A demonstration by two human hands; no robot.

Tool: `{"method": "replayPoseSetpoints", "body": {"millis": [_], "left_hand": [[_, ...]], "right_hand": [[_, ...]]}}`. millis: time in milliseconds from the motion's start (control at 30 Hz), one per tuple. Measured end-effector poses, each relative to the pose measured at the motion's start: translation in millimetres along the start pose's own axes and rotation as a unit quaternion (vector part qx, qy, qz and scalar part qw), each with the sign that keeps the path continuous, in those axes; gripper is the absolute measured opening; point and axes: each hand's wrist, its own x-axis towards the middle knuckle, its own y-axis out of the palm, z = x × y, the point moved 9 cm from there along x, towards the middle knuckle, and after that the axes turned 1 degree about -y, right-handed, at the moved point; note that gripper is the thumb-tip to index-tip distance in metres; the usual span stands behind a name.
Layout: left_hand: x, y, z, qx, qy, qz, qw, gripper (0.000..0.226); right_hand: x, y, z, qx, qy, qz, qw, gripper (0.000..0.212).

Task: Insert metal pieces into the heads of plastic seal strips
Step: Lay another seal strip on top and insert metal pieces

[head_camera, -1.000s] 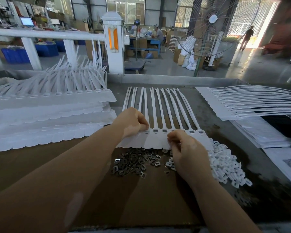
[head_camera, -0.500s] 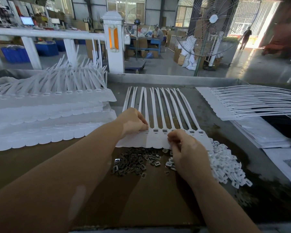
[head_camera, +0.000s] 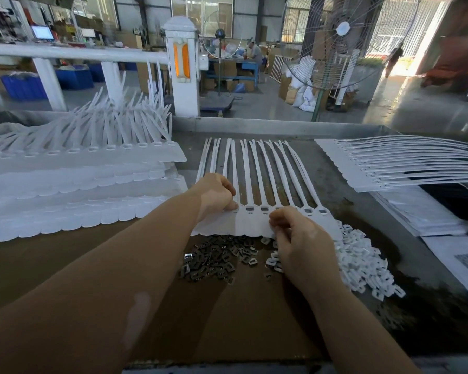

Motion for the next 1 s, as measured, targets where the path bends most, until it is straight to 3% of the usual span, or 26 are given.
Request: {"method": "replayPoseSetpoints", "body": {"millis": [400, 767, 900, 1000], "left_hand": [[-4.9, -5.5, 6.7, -0.006, 0.040, 0.003, 0.999, 0.017], [-33.6, -1.3, -22.6, 0.144, 0.174, -0.084, 0.971, 0.023], [-62.1, 19.7, -45.9, 0.173, 0.250, -0.051, 0.951, 0.028], [-77.4, 36.2, -54.1, 0.220, 0.303, -0.036, 0.927, 0.018]], "right_hand": [[-1.5, -12.8, -8.5, 0.023, 0.054, -0.055, 0.997, 0.017], [-2.2, -17.3, -8.8, 0.005, 0.070, -0.061, 0.996, 0.015], [-1.8, -16.7, -7.6, 0.001, 0.073, -0.057, 0.996, 0.015], [-2.1, -14.8, -8.2, 0.000, 0.073, -0.045, 0.996, 0.016]]}}
